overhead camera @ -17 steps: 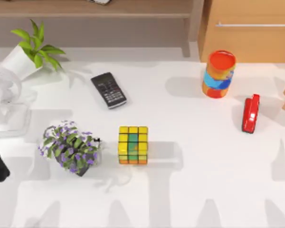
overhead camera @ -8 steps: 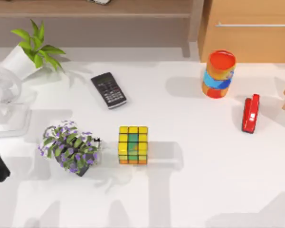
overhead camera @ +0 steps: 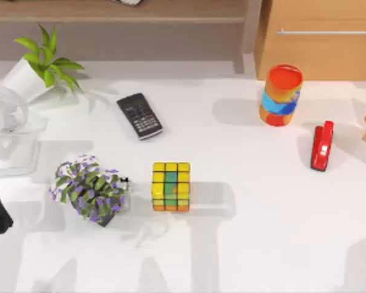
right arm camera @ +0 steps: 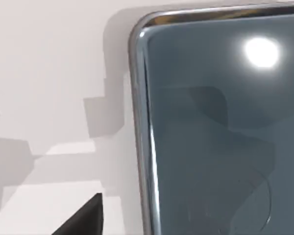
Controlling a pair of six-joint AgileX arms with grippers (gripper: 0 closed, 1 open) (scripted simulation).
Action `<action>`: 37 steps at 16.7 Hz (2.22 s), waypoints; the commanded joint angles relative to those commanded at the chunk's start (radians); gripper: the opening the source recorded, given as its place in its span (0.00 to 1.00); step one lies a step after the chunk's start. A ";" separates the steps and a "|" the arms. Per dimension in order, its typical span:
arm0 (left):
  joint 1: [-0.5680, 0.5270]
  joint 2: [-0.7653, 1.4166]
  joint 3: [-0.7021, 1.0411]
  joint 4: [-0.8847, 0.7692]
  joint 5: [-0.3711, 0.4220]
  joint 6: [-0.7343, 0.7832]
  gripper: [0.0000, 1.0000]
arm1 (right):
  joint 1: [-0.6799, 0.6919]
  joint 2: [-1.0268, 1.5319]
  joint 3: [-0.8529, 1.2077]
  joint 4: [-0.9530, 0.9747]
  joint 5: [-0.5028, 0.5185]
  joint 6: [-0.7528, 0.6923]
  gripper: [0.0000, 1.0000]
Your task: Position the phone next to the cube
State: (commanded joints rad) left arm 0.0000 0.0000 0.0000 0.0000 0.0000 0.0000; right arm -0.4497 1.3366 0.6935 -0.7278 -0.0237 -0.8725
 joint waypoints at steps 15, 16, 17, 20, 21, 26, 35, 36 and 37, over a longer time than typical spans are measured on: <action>0.000 0.000 0.000 0.000 0.000 0.000 1.00 | -0.067 0.255 0.072 0.006 -0.003 -0.137 1.00; 0.000 0.000 0.000 0.000 0.000 0.000 1.00 | -0.066 0.271 0.061 0.040 -0.003 -0.136 1.00; 0.000 0.000 0.000 0.000 0.000 0.000 1.00 | -0.066 0.288 0.047 0.064 -0.003 -0.136 1.00; 0.000 0.000 0.000 0.000 0.000 0.000 1.00 | -0.065 0.302 0.034 0.080 -0.003 -0.134 1.00; 0.000 0.000 0.000 0.000 0.000 0.000 1.00 | -0.065 0.302 0.034 0.080 -0.003 -0.134 1.00; 0.000 0.000 0.000 0.000 0.000 0.000 1.00 | -0.065 0.302 0.034 0.080 -0.003 -0.134 0.70; 0.000 0.000 0.000 0.000 0.000 0.000 1.00 | -0.065 0.302 0.034 0.080 -0.003 -0.134 0.02; 0.000 0.000 0.000 0.000 0.000 0.000 1.00 | -0.065 0.302 0.034 0.080 -0.003 -0.134 0.00; 0.000 0.000 0.000 0.000 0.000 0.000 1.00 | -0.065 0.302 0.034 0.080 -0.003 -0.134 0.00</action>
State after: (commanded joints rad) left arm 0.0000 0.0000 0.0000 0.0000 0.0000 0.0000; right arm -0.5152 1.6382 0.7270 -0.6479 -0.0266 -1.0067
